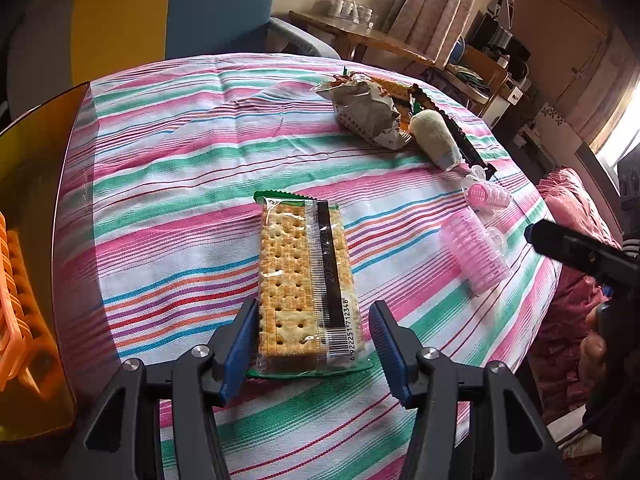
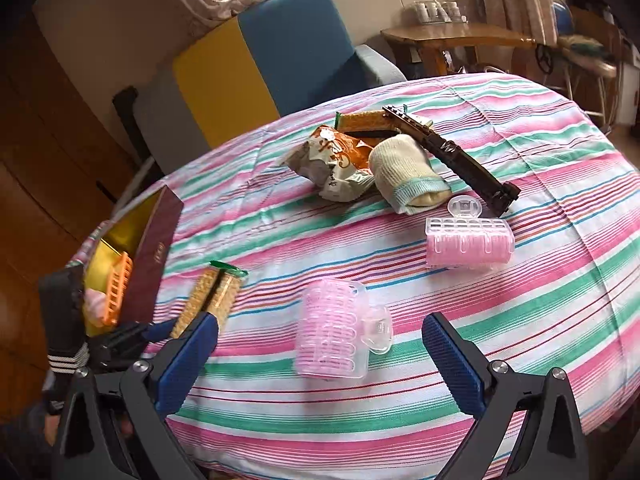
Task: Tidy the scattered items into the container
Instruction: 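Hold the cracker packet in the left gripper while the right gripper grasps a pink roller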
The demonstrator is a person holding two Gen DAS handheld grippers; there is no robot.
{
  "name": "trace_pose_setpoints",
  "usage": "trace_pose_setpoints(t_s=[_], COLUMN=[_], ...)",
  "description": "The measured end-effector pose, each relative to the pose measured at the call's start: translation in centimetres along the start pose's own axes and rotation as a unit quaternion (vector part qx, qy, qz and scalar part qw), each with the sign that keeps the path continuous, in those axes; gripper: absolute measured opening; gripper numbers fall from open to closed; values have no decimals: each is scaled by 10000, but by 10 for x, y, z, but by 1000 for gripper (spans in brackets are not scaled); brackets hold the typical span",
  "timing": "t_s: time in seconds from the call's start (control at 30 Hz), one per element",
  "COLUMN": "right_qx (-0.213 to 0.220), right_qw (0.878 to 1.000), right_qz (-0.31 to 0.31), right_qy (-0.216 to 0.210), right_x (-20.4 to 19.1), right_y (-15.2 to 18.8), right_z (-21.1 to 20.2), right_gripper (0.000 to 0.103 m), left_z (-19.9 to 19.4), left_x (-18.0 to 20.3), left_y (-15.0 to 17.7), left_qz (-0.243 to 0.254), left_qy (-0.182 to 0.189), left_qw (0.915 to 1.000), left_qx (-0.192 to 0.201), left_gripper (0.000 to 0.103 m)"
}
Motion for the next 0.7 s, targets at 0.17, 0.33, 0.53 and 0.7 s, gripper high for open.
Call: trace_pose_setpoints(t_s=[0.17,0.33,0.53,0.7], right_qx=[6,-10,-26,36], right_qw=[9992,9969,9946,9951], right_qz=[-11,-186,-439,-422], right_qy=[407,760,937,889], right_x=[8,6,4,5], right_y=[5,8,15,19], right_z=[14,22,26,25], right_gripper=[95,84,62,62], left_z=[0,0,-1,-1], left_x=[0,0,-1,-2], left_y=[0,-1,-4,-6], left_qz=[18,-25,-128,-213], left_qy=[-17,-7,49,95], left_qw=[10000,10000,9999,9996], left_qx=[0,-25,-80,-126], left_gripper=[57,57,58,58])
Point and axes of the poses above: each gripper's, at about its wrist camera, not at the fingertips, and z roughly the way its jaws point, x to its right, y to its underside, the point moved 6 cm from there along z, roughly the way its jaws point, and after that the axes turned 1 degree about -x, right-handed, at the moved point
